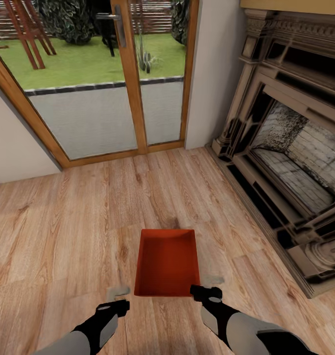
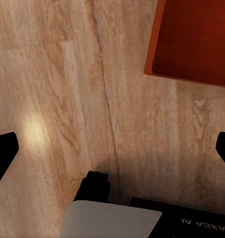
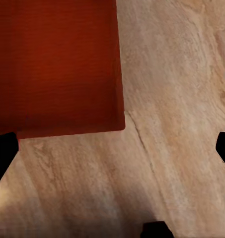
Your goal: Move the two storage containers from the living room to the garage. In the garage, place one container on the floor and stack the other container on top of it (either order is fine).
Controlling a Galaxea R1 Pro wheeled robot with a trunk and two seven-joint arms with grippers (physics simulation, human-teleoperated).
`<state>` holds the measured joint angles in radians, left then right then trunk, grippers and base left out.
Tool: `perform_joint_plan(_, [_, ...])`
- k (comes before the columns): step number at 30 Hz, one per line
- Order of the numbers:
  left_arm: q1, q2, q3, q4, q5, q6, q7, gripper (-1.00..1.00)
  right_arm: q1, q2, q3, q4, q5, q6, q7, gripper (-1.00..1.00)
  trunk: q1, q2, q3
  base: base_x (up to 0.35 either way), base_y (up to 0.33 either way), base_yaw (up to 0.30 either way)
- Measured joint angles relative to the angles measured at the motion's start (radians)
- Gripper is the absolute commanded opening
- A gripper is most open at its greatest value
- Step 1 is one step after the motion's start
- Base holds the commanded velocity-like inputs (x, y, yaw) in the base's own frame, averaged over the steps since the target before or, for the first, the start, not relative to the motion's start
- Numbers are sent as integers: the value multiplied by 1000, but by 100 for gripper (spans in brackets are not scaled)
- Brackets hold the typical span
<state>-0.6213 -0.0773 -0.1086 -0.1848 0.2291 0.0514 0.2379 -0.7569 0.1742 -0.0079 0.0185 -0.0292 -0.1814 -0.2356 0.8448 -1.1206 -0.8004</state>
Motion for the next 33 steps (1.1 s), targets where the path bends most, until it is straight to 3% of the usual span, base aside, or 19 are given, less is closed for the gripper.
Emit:
perform_joint_plan(1, [0, -5, -2, 12, -16, -6, 0, 100, 4, 0, 3, 0, 108, -99, 29, 100, 0, 0, 0, 0, 0, 0])
perform_joint_plan(2, [0, -8, -4, 14, -22, -6, 0, 100, 3, 0, 2, 1, 127, -146, 34, 100, 0, 0, 0, 0, 0, 0])
perform_joint_plan(11, [0, -15, -29, 15, -81, -15, 1, 100, 3, -8, -2, 1, 128, -177, 35, 100, 0, 0, 0, 0, 0, 0])
perform_joint_plan(18, [1, -16, -30, 30, -86, -78, 2, 100, 3, -10, -5, 1, 128, -177, 36, 100, 0, 0, 0, 0, 0, 0])
perform_joint_plan(28, [1, -11, -30, 35, -85, -96, 2, 100, 3, -10, -6, 1, 128, -177, 36, 100, 0, 0, 0, 128, -25, 0])
perform_joint_plan(33, [1, -12, -30, 52, -84, -158, 2, 100, 3, -10, -6, 1, 128, -177, 36, 100, 0, 0, 0, 134, -11, 0])
